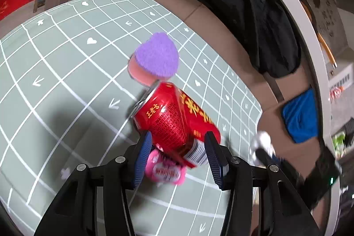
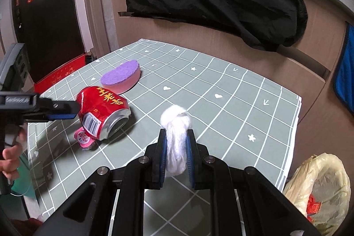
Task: Collect trash
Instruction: 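Grasp the red can with the left gripper while the right grasps the white tissue ball, then lift the red can and white tissue ball toward the trash bin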
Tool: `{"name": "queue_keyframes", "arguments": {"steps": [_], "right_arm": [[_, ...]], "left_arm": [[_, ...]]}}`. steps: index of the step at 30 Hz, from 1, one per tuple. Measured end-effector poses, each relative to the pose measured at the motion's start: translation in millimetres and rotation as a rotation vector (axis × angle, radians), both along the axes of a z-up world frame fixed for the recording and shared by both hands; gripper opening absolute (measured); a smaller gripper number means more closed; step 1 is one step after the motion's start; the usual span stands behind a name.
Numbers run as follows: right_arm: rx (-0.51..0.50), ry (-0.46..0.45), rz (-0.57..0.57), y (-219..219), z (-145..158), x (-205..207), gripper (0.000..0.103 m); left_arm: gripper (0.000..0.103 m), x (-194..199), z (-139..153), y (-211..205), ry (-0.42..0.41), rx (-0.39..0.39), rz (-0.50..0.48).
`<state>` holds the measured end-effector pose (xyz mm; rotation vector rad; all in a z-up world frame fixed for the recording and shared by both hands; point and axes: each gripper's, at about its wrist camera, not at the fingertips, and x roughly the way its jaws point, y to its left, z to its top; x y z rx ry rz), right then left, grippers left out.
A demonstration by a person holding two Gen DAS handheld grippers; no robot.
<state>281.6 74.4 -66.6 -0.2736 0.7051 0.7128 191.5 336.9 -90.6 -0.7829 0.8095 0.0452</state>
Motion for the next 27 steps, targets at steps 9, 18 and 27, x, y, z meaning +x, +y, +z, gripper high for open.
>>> {"name": "queue_keyframes", "arguments": {"steps": [9, 18, 27], "right_arm": [[0.017, 0.032, -0.071, -27.8, -12.5, 7.2, 0.015], [0.068, 0.113, -0.165, -70.0, -37.5, 15.8, 0.017], [0.111, 0.158, -0.168, -78.6, -45.3, 18.6, 0.017]], "left_arm": [[0.05, 59.4, -8.3, -29.0, 0.036, 0.06, -0.054], [0.052, 92.7, -21.6, -41.7, 0.067, 0.008, 0.002], [0.036, 98.9, -11.7, -69.3, 0.059, 0.099, -0.079]]}}
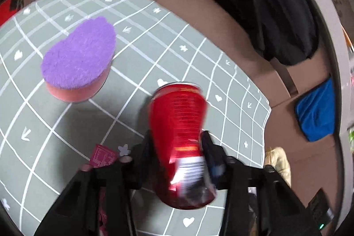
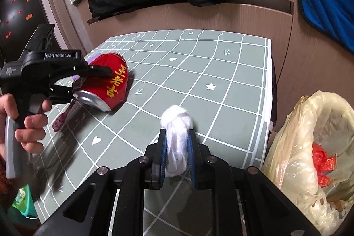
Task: Collect trash
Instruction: 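Lift the red can and white tissue ball toward the trash bin, then carry the red can and tissue ball over the yellow-lined bin with both grippers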
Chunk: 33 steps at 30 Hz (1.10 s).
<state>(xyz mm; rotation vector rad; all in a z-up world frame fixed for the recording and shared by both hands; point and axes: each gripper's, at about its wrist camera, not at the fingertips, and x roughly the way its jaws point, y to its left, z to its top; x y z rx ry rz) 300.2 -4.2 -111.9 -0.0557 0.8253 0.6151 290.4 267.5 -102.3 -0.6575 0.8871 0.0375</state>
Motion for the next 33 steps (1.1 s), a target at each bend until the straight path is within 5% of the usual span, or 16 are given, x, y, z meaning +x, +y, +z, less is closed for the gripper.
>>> {"name": "queue_keyframes", "arguments": {"steps": [16, 33], "right_arm": [[0.088, -0.012, -0.021, -11.1, 22.5, 4.2, 0.017], [0.102, -0.326, -0.141, -97.9, 146.1, -4.4, 0.017]], "left_arm": [[0.031, -57.2, 80.2, -62.4, -0.235, 0.489, -0.077], [0.031, -76.0, 167.8, -174.5, -0.485, 0.535, -0.23]]}}
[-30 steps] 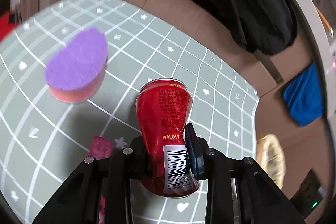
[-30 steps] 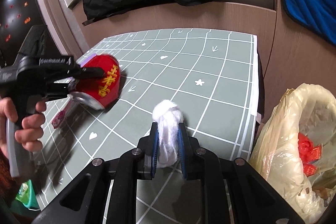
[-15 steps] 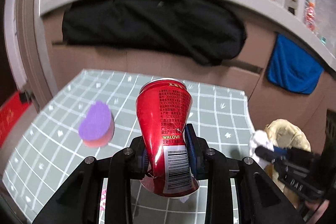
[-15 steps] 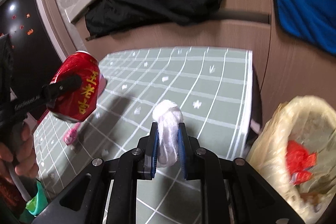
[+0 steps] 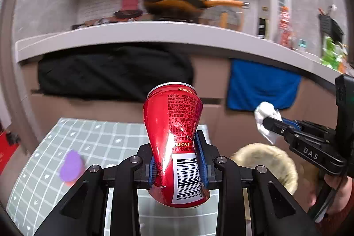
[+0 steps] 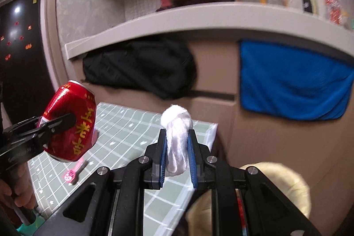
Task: Collect trash
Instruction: 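Carry the red can and tissue ball over the yellow-lined bin with both grippers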
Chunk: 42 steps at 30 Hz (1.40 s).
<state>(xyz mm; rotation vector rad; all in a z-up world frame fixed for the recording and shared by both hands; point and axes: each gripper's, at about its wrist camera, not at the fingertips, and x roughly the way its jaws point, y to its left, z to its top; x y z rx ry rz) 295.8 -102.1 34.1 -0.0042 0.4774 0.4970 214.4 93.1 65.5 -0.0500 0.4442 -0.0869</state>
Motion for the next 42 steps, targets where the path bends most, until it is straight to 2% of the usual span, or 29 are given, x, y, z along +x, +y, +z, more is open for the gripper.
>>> {"name": "queue_keyframes", "arguments": {"steps": [8, 11, 15, 21, 31, 35, 42], "right_arm": [[0.013, -0.048, -0.116, -78.3, 13.2, -10.5, 0.017], [0.008, -0.047, -0.157, -102.6, 8.7, -11.7, 0.017], [0.015, -0.028, -0.201, -130.9, -0.5, -14.0, 0.017], [0.027, 0.016, -0.248, -158.2, -21.0, -12.9, 0.017], [0.065, 0.117, -0.27, -177.7, -65.4, -0.8, 0.017], [0.078, 0.166, -0.276, -182.8, -87.0, 7.0, 0.017], [0.096, 0.213, -0.272, -188.0, -106.4, 18.1, 0.017]], "left_arm": [[0.031, 17.3, -0.7, -77.1, 0.005, -0.009, -0.171], [0.031, 26.1, -9.3, -99.4, 0.029, -0.046, -0.24], [0.031, 39.8, -28.8, -128.7, 0.083, -0.056, -0.296], [0.031, 57.3, -58.0, -154.1, 0.16, -0.079, -0.33], [0.031, 73.6, -103.6, -172.8, 0.256, -0.069, -0.357], [0.031, 77.0, -113.6, -177.8, 0.281, -0.065, -0.362], [0.031, 90.8, -126.9, -179.2, 0.335, -0.091, -0.356]]}}
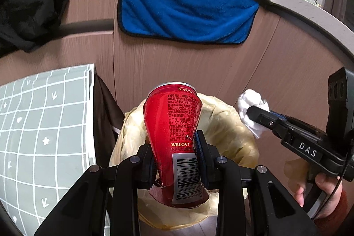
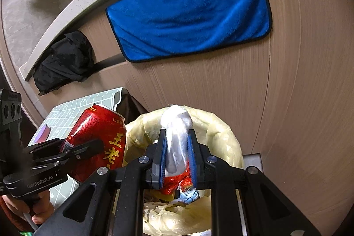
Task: Collect trash
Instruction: 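Carry the red can and tissue ball over the yellow-lined bin with both grippers, then open both grippers to drop the can and tissue ball into the bin, then move both grippers back over the table toward the sponge and pink packet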
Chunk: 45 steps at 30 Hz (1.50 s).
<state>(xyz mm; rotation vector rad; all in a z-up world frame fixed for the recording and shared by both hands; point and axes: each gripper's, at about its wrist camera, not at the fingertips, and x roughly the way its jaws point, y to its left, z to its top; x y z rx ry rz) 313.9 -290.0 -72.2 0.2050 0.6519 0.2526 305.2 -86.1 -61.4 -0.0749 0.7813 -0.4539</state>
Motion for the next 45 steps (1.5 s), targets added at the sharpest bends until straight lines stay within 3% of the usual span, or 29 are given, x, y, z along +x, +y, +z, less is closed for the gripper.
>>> {"name": "queue_keyframes", "arguments": {"steps": [15, 17, 19, 26, 35, 40, 45], "right_arm": [[-0.012, 0.055, 0.003, 2.3, -16.6, 13.7, 0.019], [-0.004, 0.057, 0.001, 1.7, -18.0, 14.5, 0.026], [-0.01, 0.058, -0.015, 1.1, -18.9, 14.7, 0.039], [-0.011, 0.072, -0.064, -4.5, -18.9, 10.7, 0.039], [-0.022, 0.051, -0.078, 9.6, 6.6, -9.9, 0.039], [-0.047, 0.019, -0.075, 38.0, 30.9, -30.6, 0.041], [-0.105, -0.01, -0.036, 91.8, 53.9, -50.0, 0.041]], "left_arm": [[0.035, 16.5, -16.2, -5.9, 0.061, -0.002, -0.034], [0.048, 17.2, -17.0, -7.7, 0.056, 0.018, -0.042], [0.05, 17.6, -16.7, -6.3, 0.049, 0.02, -0.03], [0.051, 17.0, -2.2, 11.4, 0.061, -0.008, 0.004], [0.051, -7.5, 30.6, 77.1, 0.032, -0.051, 0.085], [0.051, -31.4, 46.0, 128.8, -0.017, 0.026, 0.111], [0.051, -50.4, 59.0, 199.9, -0.051, 0.04, 0.156]]}}
